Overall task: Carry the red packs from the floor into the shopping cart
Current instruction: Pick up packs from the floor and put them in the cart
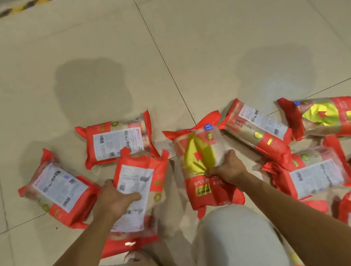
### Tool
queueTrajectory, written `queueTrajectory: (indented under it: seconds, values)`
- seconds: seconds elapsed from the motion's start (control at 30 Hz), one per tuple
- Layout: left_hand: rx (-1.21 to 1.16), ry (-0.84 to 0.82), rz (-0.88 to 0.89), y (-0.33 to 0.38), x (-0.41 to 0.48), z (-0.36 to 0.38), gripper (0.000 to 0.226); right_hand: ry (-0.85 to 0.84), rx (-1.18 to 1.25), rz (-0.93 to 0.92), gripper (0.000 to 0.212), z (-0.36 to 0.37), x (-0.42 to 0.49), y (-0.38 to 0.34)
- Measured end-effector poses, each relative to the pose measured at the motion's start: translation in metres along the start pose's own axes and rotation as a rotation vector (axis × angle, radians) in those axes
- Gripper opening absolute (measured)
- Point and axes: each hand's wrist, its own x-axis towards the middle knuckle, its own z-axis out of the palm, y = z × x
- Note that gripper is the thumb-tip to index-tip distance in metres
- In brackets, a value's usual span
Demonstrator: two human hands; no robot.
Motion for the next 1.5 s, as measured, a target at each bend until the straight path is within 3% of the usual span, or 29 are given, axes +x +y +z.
queueTrajectory:
  seconds: [0.17, 0.33, 0.57, 0.8, 1.13, 1.2, 1.33, 1.5]
  values:
    - [-0.316, 0.141, 0.057, 0.067, -0.117, -0.089, 0.065, 0.054, 0.063, -0.197, 0.084, -0.046, -0.133, -0.074]
    - [-0.469, 0.224, 0.148, 0.159, -0.241, -0.210, 0.074, 0.092, 0.141, -0.330, 0.077, -0.110, -0.283, -0.176]
    - [-0.594, 0.294, 0.400, 0.276, -0.438, -0.387, 0.080, 0.202, 0.189, -0.546, 0.084, -0.241, -0.510, -0.288]
    - [-0.641, 0.550, 0.626, 0.341, -0.609, -0.503, 0.084, 0.252, 0.245, -0.857, 0.079, -0.316, -0.676, -0.375]
    - [-0.790, 0.869, 0.722, 0.291, -0.786, -0.602, 0.074, 0.227, 0.153, -1.209, 0.078, -0.304, -0.847, -0.443]
    - [-0.815, 0.938, 0.720, 0.265, -0.809, -0.611, 0.075, 0.170, 0.121, -1.263, 0.078, -0.286, -0.870, -0.449]
    - [-0.795, 1.070, 0.700, 0.212, -0.854, -0.618, 0.053, 0.009, 0.094, -1.338, 0.072, -0.239, -0.910, -0.454]
    - [-0.890, 1.242, 0.578, 0.133, -0.898, -0.625, 0.058, -0.154, -0.002, -1.428, 0.069, -0.169, -0.959, -0.459]
